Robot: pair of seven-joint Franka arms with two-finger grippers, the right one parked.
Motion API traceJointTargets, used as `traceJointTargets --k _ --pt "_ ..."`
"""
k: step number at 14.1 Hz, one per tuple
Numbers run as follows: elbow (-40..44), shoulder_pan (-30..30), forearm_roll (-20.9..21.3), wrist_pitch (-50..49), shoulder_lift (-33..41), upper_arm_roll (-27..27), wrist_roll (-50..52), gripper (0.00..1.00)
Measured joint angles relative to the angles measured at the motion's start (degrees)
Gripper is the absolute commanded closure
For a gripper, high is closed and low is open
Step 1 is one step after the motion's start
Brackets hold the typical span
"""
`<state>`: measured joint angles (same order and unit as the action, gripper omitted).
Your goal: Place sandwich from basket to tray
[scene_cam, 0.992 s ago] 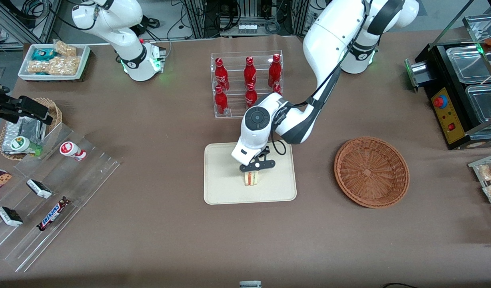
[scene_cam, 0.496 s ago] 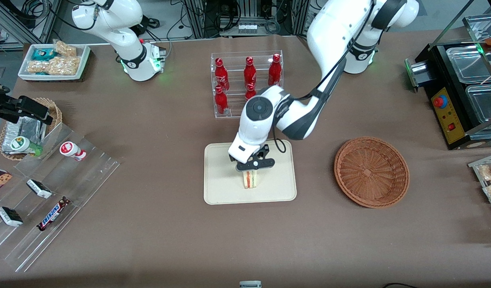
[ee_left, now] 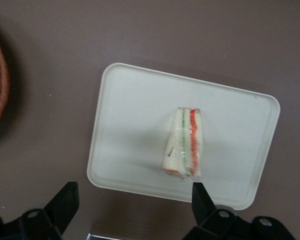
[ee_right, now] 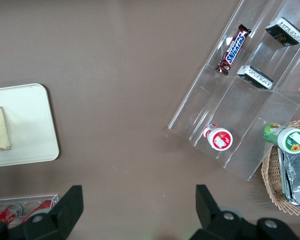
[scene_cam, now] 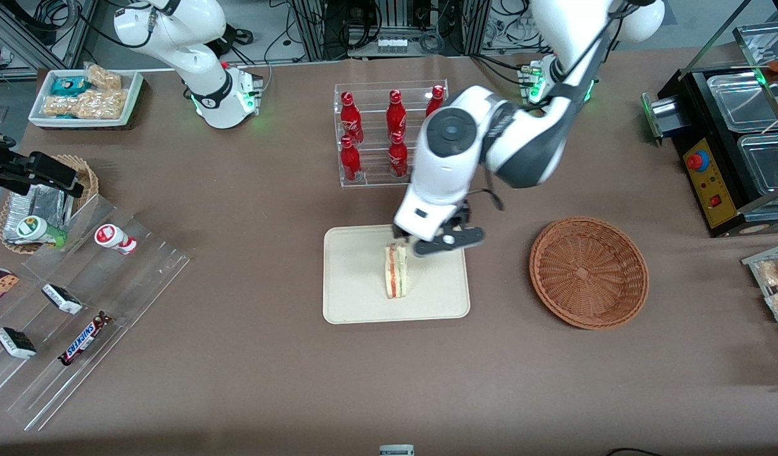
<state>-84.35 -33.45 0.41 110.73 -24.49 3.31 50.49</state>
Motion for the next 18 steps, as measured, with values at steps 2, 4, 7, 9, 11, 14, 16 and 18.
traceJointTargets --k 2,4,7,9,11,14,16,18 --pt "-3.8 3.8 0.0 -0.1 2.6 -0.2 -4.1 0.0" --pt "-8.3 7.7 0.0 -0.1 5.8 -0.3 -8.6 0.0" --pt "-15.2 14.0 0.0 -0.3 11.7 -0.4 -17.6 0.0" --pt "-18.6 18.6 0.0 -1.7 15.3 -0.5 -24.6 0.0" --pt "-19.9 22.7 0.0 -3.9 17.8 -0.5 -31.1 0.0" --pt "-20.0 28.3 0.0 -7.2 20.7 -0.5 -40.2 0.0" --pt "-19.8 31.8 -0.1 -9.0 22.8 -0.5 -45.4 0.0" --pt "-17.7 34.4 -0.2 -12.8 24.4 -0.6 -50.8 0.0"
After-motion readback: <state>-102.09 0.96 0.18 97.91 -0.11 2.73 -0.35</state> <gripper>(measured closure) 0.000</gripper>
